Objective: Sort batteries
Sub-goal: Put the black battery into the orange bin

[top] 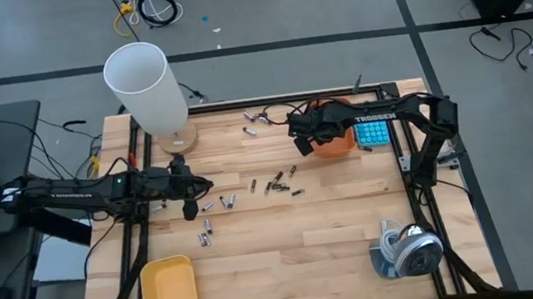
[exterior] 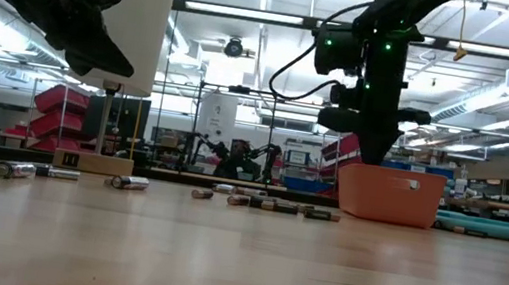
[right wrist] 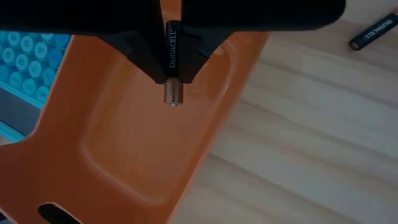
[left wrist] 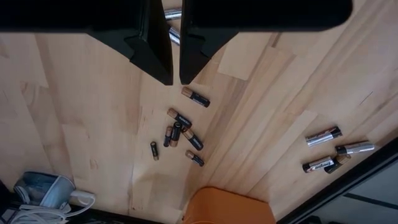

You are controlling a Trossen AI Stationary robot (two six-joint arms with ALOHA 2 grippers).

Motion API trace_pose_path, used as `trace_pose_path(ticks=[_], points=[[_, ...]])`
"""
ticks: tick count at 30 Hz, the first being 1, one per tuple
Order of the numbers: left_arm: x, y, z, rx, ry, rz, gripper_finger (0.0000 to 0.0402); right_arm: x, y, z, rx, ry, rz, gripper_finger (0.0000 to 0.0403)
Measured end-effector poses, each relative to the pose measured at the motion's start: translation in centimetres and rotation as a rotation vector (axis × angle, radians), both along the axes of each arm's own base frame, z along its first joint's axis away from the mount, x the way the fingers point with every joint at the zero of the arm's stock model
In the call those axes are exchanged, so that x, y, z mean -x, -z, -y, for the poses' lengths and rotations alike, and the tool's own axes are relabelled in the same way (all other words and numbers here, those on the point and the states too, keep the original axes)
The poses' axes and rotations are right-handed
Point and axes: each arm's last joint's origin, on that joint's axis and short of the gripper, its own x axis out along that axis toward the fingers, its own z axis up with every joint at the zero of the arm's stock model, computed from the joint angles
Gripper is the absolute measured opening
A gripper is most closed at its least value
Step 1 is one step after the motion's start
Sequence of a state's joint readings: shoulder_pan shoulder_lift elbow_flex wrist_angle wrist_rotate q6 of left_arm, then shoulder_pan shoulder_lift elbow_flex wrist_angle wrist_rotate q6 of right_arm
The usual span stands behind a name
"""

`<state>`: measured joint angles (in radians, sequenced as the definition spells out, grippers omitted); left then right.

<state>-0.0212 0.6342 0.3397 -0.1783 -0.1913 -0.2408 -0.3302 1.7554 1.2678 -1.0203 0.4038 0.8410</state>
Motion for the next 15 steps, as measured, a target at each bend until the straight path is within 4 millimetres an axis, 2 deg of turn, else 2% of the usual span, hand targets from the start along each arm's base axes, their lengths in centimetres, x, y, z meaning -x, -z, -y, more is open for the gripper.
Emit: trace_pose_path(ticks=[6,15], points=[[0.00,0.00,0.00,0.000,0.000,0.000,0.0030,-0.06,0.11,0.02,0.000,-0.002,-0.002,0.0038],[0.00,0.00,0.00,0.000,0.000,0.000,0.0030,-0.16,0.22,0.06,0.000,-0.005,0.000,0.0037]])
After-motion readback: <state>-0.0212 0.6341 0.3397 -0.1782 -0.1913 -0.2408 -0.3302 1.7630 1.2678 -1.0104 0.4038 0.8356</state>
